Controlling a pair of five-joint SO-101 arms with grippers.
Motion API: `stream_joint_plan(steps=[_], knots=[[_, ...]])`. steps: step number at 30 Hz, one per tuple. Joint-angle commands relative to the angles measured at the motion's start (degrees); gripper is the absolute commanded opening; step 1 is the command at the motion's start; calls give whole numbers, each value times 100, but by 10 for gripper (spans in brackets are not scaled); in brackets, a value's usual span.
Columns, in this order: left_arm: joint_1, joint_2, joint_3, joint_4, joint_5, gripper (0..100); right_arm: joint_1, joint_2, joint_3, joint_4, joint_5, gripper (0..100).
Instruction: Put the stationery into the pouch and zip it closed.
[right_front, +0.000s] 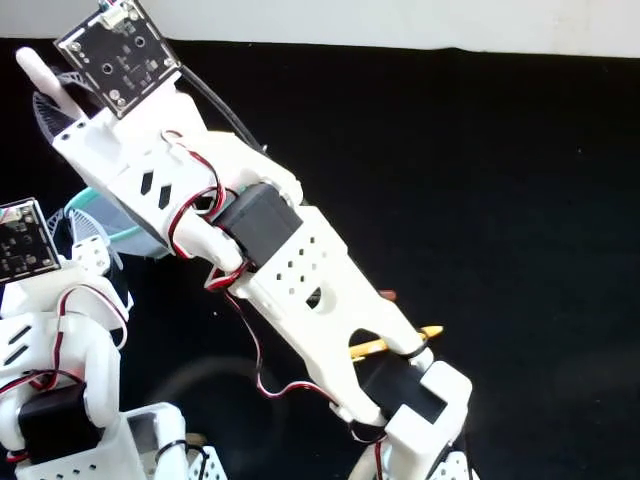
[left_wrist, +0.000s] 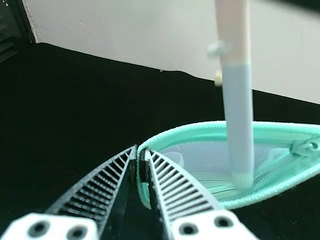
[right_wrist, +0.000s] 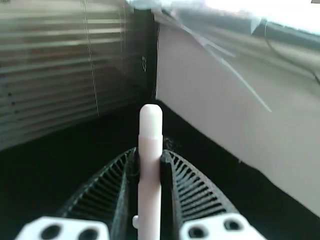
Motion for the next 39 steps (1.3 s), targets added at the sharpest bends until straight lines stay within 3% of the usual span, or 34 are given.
stream_joint_plan(steps=[1, 23, 29, 33, 39], knots=[[-4, 22, 101, 53, 18, 7, 75, -57, -180, 453, 79, 5], [-31, 22, 101, 53, 18, 7, 75, -716, -734, 3538, 79, 10], [-31, 31, 101, 53, 18, 7, 48, -760, -769, 3609, 123, 10], [-31, 40, 101, 53, 18, 7, -391, -725, -699, 3635, 800, 10], [-31, 31, 101, 53, 18, 7, -875, -725, -119, 3301, 1231, 10]])
